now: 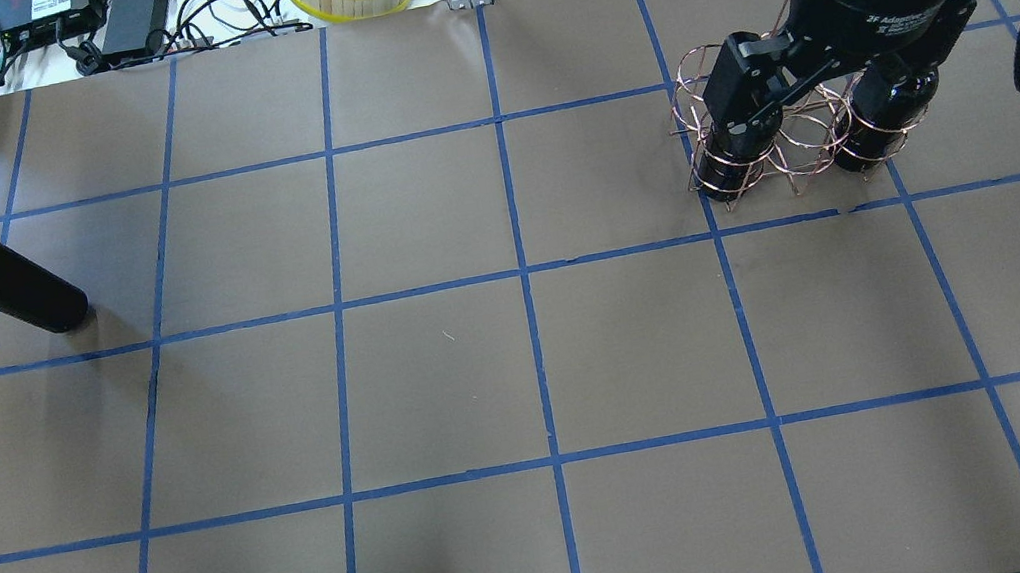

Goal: Place wine into wine basket
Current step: 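Close the left gripper on the bottle neck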

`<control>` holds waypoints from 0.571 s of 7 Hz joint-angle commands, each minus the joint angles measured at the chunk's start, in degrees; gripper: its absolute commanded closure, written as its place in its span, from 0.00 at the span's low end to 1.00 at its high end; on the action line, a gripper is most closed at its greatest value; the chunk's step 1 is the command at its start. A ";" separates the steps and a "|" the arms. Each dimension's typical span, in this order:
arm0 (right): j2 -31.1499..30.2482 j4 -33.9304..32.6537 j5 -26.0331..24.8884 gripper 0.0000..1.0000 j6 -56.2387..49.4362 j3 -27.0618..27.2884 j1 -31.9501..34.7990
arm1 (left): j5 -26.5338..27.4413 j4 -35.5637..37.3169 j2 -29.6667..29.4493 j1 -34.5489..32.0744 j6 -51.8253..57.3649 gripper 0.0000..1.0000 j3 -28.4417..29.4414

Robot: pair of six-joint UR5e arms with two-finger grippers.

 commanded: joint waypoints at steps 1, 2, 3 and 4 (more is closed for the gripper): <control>0.05 0.00 0.00 0.00 0.02 0.00 -0.02 | 0.16 -0.79 1.86 -2.07 -1.41 1.00 -0.04; -0.03 0.09 0.00 0.00 -0.07 0.00 -0.02 | 0.17 -2.10 2.83 -3.74 -4.38 1.00 -0.30; 0.05 0.00 0.00 0.00 0.02 0.00 -0.02 | 0.08 -2.37 3.53 -4.80 -5.63 1.00 -0.65; -0.03 0.00 0.00 0.00 0.02 0.00 -0.02 | 0.08 -4.46 4.93 -6.38 -6.08 1.00 -1.52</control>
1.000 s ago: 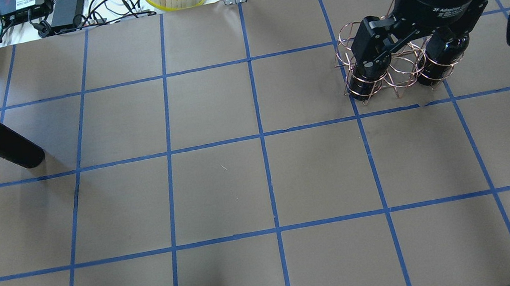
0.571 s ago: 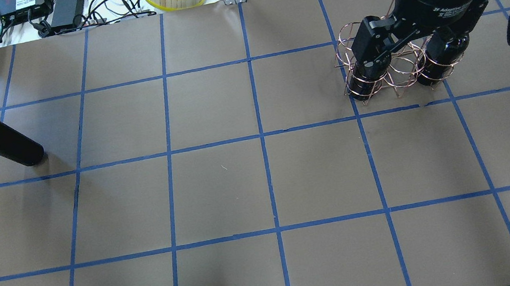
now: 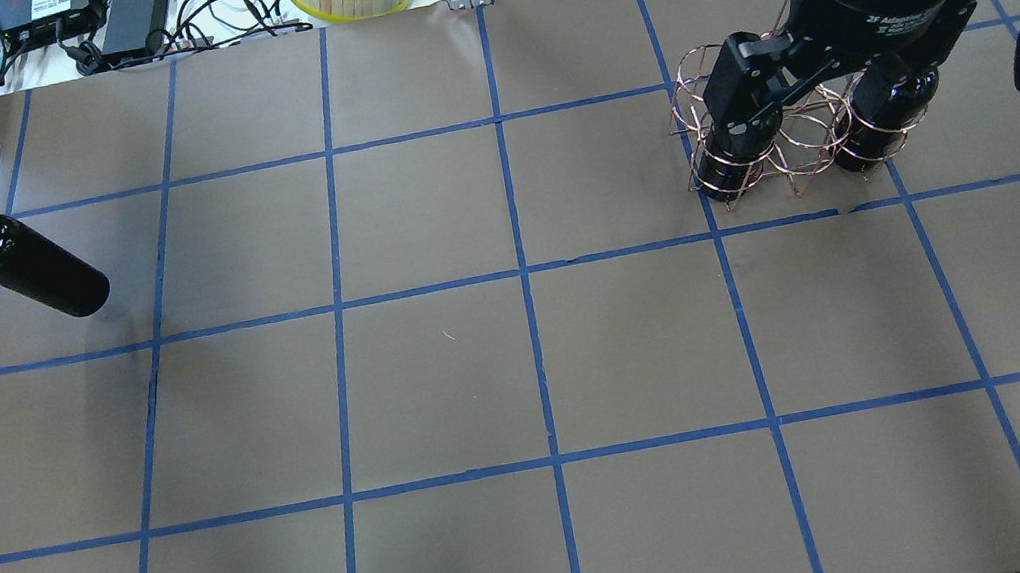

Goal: Place wine into wine basket
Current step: 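Drag the bottle by its neck toward the table center with the left gripper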

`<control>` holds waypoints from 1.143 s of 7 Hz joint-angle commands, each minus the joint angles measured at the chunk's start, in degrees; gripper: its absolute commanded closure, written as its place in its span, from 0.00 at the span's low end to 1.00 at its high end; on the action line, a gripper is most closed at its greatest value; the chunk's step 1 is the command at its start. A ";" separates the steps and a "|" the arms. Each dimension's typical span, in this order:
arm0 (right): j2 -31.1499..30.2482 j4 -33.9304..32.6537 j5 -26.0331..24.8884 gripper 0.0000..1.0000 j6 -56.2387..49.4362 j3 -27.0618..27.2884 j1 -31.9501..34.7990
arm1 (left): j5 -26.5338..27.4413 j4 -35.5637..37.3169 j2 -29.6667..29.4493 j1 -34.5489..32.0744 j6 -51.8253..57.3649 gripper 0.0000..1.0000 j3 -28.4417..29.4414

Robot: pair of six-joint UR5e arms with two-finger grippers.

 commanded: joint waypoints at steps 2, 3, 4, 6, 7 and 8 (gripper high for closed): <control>0.04 -0.02 0.00 0.00 0.02 0.00 0.00 | -0.11 -2.28 5.55 -7.29 -11.32 1.00 -5.44; -0.04 -0.02 0.00 0.00 0.02 0.00 0.00 | -0.11 -2.37 8.45 -10.45 -15.63 1.00 -8.25; 0.04 -0.02 0.00 0.00 0.02 0.00 0.08 | -0.11 -3.16 11.44 -13.62 -21.07 1.00 -10.54; 0.04 -0.02 0.00 0.00 0.02 0.00 0.00 | -0.11 -6.93 17.16 -23.70 -28.64 1.00 -12.41; 0.04 0.07 0.00 0.00 0.02 0.00 0.00 | 0.15 -9.03 18.14 -29.24 -33.47 1.00 -12.85; 0.04 0.07 0.00 0.00 0.02 0.00 0.00 | 2.67 -9.32 18.23 -34.69 -40.22 1.00 -14.33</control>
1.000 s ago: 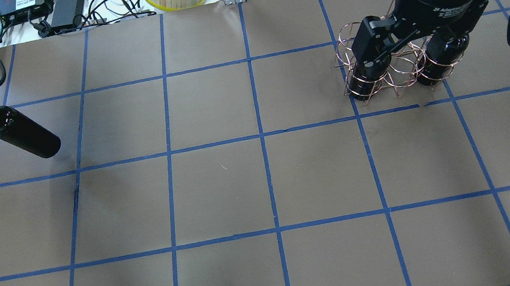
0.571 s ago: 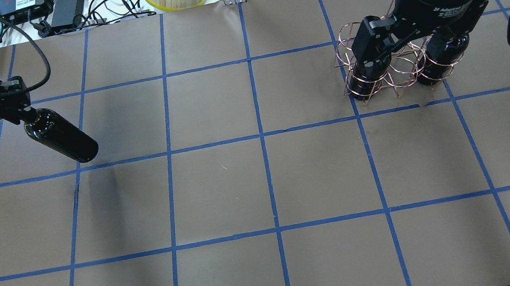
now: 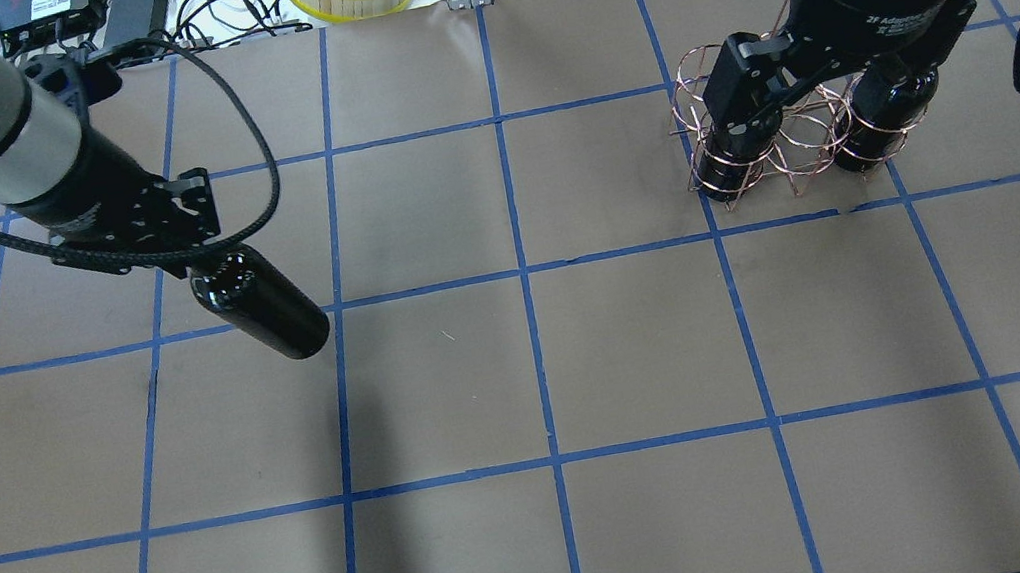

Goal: Place wine into wine basket
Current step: 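Drag the bottle by its neck toward the table center with the left gripper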

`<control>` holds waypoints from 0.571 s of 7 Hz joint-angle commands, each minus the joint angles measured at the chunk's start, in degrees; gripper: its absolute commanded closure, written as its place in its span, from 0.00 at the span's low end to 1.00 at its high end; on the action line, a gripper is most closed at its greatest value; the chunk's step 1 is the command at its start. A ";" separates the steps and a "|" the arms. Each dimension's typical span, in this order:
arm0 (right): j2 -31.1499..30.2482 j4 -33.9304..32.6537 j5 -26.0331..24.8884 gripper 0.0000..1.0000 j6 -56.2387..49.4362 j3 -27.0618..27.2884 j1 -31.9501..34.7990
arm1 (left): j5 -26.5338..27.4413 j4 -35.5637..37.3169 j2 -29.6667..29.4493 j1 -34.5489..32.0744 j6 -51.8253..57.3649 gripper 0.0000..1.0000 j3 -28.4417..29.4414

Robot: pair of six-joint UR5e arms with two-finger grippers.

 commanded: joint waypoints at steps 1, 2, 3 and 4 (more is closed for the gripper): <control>0.00 0.02 0.00 0.00 0.00 0.00 -0.01 | 3.26 -1.07 0.96 -11.06 -10.37 1.00 -1.89; 0.00 0.02 -0.09 0.00 0.00 0.00 -0.01 | 3.27 -1.51 1.66 -12.41 -11.88 1.00 -2.33; 0.00 0.02 -0.09 0.00 0.00 0.00 -0.01 | 2.93 -1.43 1.49 -13.90 -18.25 1.00 -3.46; -0.08 0.02 -0.09 0.00 0.00 0.00 0.08 | 3.88 -1.34 1.58 -17.05 -19.18 1.00 -4.69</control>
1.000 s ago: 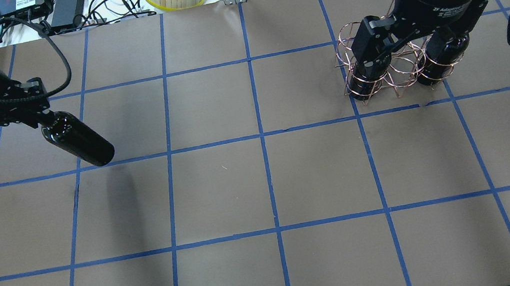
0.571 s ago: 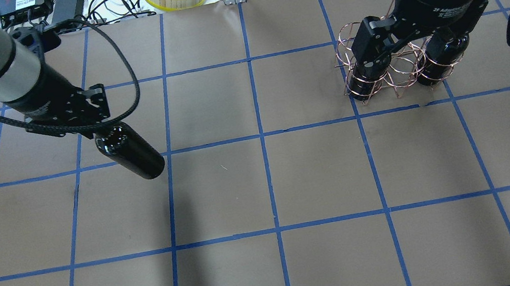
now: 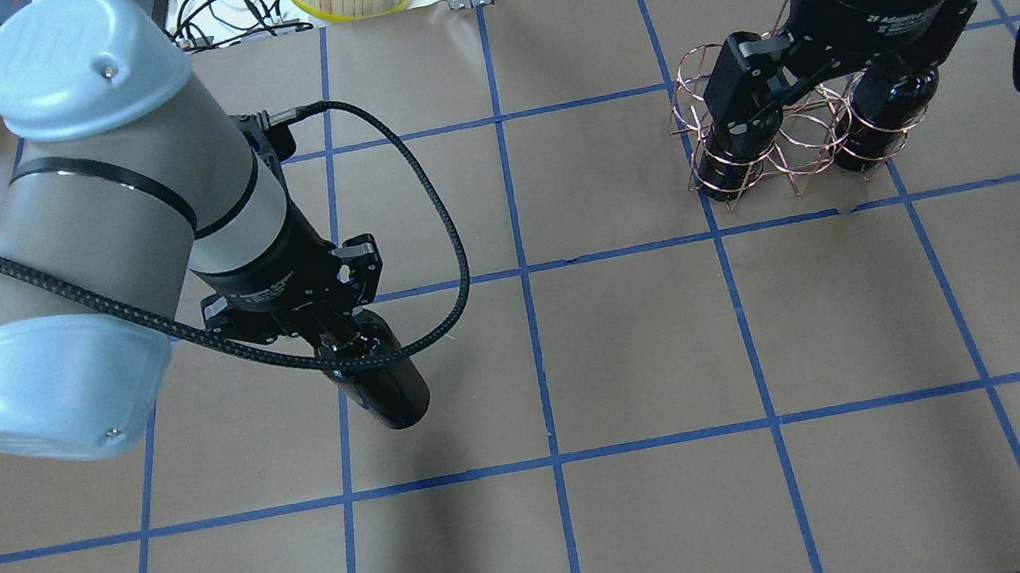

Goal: Place wine into wine basket
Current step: 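Drag the bottle by its neck toward the table center with the left gripper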

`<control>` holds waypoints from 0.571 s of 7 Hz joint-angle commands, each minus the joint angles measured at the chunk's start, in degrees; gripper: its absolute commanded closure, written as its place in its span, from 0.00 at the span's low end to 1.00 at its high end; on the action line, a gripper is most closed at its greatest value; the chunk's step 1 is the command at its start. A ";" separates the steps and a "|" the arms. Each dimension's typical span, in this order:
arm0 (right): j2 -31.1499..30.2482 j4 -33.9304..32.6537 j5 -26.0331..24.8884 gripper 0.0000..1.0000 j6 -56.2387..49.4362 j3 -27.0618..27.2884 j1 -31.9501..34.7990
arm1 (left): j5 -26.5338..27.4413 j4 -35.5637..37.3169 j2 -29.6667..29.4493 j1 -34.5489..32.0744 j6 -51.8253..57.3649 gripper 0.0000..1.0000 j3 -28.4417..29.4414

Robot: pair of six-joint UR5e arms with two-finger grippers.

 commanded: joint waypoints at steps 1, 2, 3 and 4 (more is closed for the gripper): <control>-0.07 0.00 -0.01 0.00 0.00 0.00 0.08 | 1.05 0.29 -0.07 -3.86 -5.34 1.00 -2.51; 0.01 0.00 -0.01 0.00 0.00 0.00 -0.01 | 1.05 0.38 -0.77 -4.65 -7.89 1.00 -2.78; -0.07 0.00 -0.01 0.00 0.00 0.00 -0.01 | 1.14 0.38 -0.86 -5.61 -8.61 1.00 -2.96; 0.01 0.00 -0.01 0.00 0.00 0.00 -0.01 | 1.75 0.55 -0.95 -5.88 -8.71 1.00 -3.31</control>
